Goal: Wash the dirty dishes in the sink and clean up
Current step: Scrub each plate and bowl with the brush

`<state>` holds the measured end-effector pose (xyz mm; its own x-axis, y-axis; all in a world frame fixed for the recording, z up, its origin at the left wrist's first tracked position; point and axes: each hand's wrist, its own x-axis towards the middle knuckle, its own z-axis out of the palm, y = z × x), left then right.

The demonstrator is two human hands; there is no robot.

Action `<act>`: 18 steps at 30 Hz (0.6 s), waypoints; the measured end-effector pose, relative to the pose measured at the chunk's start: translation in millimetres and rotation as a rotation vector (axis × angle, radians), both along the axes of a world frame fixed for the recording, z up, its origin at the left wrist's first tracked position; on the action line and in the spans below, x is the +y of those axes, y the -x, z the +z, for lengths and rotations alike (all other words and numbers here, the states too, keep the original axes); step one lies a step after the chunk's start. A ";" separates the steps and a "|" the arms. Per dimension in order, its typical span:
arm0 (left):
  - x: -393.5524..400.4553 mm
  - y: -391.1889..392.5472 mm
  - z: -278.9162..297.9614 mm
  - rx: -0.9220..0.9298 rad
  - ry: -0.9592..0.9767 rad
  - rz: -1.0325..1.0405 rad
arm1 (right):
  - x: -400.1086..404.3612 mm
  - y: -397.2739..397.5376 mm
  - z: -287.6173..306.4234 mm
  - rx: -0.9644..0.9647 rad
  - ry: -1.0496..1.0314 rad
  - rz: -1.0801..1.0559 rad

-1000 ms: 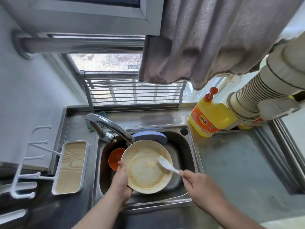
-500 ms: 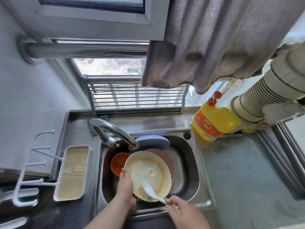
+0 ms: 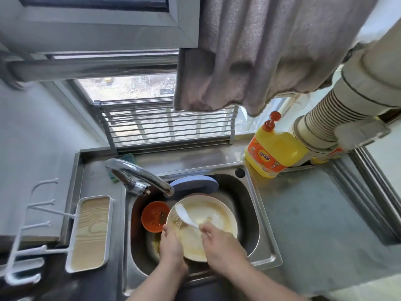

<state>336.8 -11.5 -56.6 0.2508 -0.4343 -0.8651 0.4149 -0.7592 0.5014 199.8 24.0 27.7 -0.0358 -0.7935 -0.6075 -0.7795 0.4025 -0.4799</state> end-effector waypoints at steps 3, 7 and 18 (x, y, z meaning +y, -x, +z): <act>-8.3 -3.8 5.7 -0.040 -0.012 0.004 | -12.6 47.8 -2.4 0.215 -0.046 0.011; -19.1 -19.9 -7.4 -0.123 -0.013 0.015 | 48.2 44.4 23.3 0.100 -0.168 0.017; -18.4 -5.5 0.2 -0.222 0.026 -0.033 | 31.2 65.1 -6.3 0.109 -0.143 -0.094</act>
<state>342.3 -29.8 -56.4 0.4191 -0.4669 -0.7787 0.2677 -0.7560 0.5973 134.7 55.2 21.4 -0.1770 -0.6893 -0.7026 -0.7794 0.5341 -0.3276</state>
